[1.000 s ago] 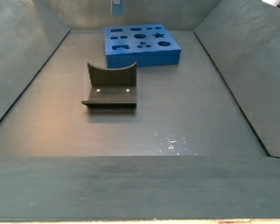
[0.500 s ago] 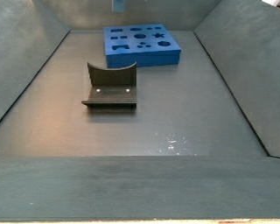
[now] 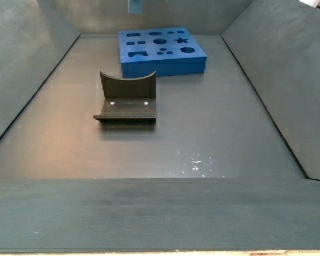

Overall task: Pick up the rectangle object. Move to above the board. Insert the rectangle object.
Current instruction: Insert the rectangle object.

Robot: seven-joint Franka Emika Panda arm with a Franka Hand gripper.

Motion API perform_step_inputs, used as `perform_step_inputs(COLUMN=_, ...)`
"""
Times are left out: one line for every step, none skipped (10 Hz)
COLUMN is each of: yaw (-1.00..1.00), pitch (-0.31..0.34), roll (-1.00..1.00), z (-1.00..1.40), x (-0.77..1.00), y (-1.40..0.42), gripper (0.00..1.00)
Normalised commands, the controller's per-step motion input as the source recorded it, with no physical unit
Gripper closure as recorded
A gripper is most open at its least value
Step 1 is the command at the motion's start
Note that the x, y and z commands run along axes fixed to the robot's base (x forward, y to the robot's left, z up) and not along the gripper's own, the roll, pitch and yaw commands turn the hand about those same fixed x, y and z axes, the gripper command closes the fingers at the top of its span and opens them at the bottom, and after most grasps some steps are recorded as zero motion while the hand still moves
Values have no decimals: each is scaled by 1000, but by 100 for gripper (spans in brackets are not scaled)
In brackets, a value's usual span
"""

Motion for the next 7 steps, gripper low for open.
perform_step_inputs(yaw=0, pitch=0, roll=-80, z=0, x=0, y=11, gripper=100)
perform_step_inputs(yaw=0, pitch=-14, roll=0, z=0, x=0, y=0, gripper=100)
perform_step_inputs(yaw=0, pitch=-211, roll=9, z=-369, x=0, y=-46, gripper=100)
perform_step_inputs(yaw=0, pitch=-409, roll=189, z=-814, x=-14, y=0, gripper=100)
perform_step_inputs(yaw=0, pitch=-386, roll=89, z=-637, x=-49, y=-89, gripper=100)
perform_step_inputs(yaw=0, pitch=-180, roll=0, z=-51, x=-9, y=0, gripper=100)
perform_step_inputs(yaw=0, pitch=0, roll=0, z=-46, x=0, y=0, gripper=100)
